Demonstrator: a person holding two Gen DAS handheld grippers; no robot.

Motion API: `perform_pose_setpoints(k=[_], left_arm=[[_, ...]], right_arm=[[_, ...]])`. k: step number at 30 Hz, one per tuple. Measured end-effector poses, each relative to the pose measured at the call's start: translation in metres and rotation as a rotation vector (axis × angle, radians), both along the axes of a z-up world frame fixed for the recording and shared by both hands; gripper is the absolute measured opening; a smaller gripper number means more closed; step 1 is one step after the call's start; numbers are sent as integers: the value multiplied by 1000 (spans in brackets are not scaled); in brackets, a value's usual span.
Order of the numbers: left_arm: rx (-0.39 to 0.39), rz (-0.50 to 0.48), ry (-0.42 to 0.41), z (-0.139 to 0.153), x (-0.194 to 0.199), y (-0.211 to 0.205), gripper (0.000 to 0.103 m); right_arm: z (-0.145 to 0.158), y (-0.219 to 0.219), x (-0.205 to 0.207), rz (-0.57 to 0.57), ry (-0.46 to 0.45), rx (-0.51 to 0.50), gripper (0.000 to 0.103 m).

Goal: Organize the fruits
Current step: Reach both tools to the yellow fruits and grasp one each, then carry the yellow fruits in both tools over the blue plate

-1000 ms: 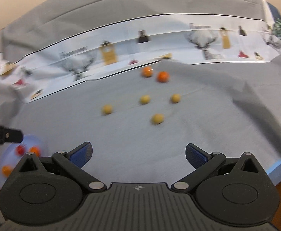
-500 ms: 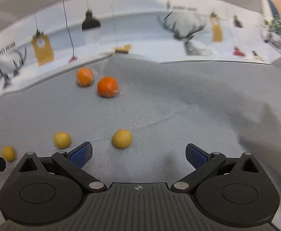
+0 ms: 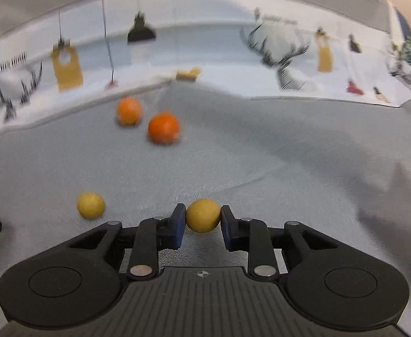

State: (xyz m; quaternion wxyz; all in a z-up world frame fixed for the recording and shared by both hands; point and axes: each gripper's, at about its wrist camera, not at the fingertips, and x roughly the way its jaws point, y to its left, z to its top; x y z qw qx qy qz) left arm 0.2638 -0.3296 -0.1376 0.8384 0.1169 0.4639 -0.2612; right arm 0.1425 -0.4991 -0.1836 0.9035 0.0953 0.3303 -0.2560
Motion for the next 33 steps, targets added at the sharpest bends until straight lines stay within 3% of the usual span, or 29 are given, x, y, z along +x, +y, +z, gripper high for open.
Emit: perform_pose_setpoints(k=[7, 14, 24, 33], left_arm=[[-45, 30, -41, 76, -69, 58, 29], [-47, 92, -68, 128, -154, 151, 29], [-27, 232, -116, 153, -241, 277, 29], [-83, 312, -134, 158, -275, 336, 29]], right_arm=[[79, 48, -77, 57, -117, 15, 28], [134, 144, -144, 289, -162, 84, 28], [172, 281, -197, 595, -149, 167, 28], [188, 333, -218, 664, -150, 73, 28]])
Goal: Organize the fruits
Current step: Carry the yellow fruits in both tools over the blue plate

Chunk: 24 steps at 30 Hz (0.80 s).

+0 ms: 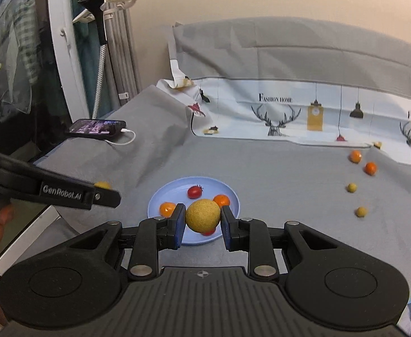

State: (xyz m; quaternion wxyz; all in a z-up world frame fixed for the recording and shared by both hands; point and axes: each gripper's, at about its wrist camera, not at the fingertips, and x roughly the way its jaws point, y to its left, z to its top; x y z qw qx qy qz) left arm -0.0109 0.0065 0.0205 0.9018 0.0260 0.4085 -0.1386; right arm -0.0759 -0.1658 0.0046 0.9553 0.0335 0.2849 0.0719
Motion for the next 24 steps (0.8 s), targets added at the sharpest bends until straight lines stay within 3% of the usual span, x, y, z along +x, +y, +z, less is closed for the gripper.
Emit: perform_pose_setpoints(k=[24], left_arm=[[-22, 43, 19, -2, 22, -1, 29]], right_arm=[[-9, -1, 10, -7, 42, 1, 28]])
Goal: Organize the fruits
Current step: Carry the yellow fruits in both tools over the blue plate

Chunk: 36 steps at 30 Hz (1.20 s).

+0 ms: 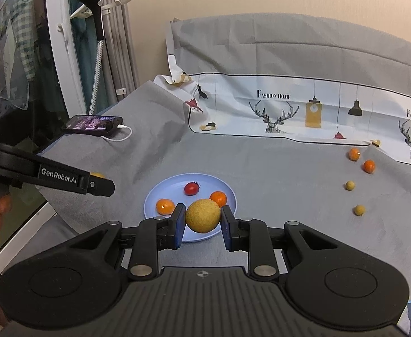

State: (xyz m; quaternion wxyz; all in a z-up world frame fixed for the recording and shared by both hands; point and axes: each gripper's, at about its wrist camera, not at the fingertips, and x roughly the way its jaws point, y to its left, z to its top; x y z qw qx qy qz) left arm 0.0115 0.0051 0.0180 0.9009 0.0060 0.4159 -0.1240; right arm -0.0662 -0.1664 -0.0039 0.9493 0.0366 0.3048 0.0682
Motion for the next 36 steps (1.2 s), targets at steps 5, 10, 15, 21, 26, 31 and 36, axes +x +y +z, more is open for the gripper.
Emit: perform_pose_setpoints(k=[5, 10, 15, 21, 26, 31, 36], left_arm=[[4, 8, 6, -4, 12, 2, 29], [0, 19, 20, -9, 27, 6, 29], [0, 24, 27, -14, 44, 9, 29], [-1, 33, 47, -23, 67, 12, 29], [6, 42, 62, -34, 86, 14, 29], [26, 53, 77, -46, 105, 14, 29], [50, 53, 89, -61, 122, 10, 29]], right_arm=[[-6, 1, 10, 8, 23, 0, 28], [-10, 4, 24, 16, 40, 0, 28], [-13, 9, 45, 28, 47, 2, 28], [-21, 18, 70, 47, 65, -5, 28], [-32, 22, 92, 58, 93, -10, 28], [-44, 27, 113, 70, 117, -15, 28], [-59, 31, 133, 87, 143, -25, 28]])
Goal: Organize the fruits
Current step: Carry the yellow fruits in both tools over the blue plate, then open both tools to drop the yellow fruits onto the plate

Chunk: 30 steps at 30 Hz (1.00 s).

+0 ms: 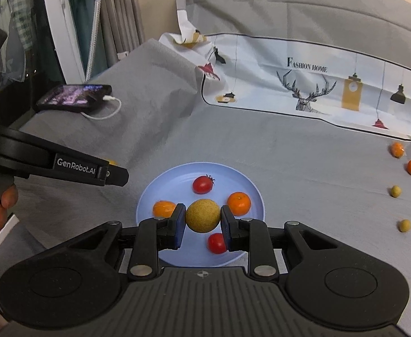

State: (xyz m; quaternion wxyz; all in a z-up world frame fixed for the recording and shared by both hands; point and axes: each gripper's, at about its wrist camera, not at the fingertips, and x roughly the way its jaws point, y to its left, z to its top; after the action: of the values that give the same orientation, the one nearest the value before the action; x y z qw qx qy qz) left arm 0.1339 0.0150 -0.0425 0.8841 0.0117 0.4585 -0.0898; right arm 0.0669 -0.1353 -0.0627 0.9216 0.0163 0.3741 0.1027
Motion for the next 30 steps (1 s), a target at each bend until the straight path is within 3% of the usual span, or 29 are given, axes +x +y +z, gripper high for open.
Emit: perform_pose_setpoints(k=[22, 23, 25, 26, 27, 30], left_arm=[[92, -22, 69, -61, 55, -20, 29], [100, -23, 57, -61, 55, -21, 32], [109, -51, 30, -61, 55, -23, 64], [119, -56, 4, -58, 53, -23, 89], [132, -43, -34, -54, 49, -22, 100], [128, -65, -98, -40, 33, -20, 102]], right_arm=[[-48, 5, 54, 29, 66, -53, 28], [-49, 5, 56, 31, 62, -53, 28], [-51, 5, 60, 33, 61, -52, 29], [-51, 5, 62, 35, 62, -51, 32], [-50, 4, 62, 34, 64, -54, 39], [-42, -1, 55, 21, 61, -59, 61]])
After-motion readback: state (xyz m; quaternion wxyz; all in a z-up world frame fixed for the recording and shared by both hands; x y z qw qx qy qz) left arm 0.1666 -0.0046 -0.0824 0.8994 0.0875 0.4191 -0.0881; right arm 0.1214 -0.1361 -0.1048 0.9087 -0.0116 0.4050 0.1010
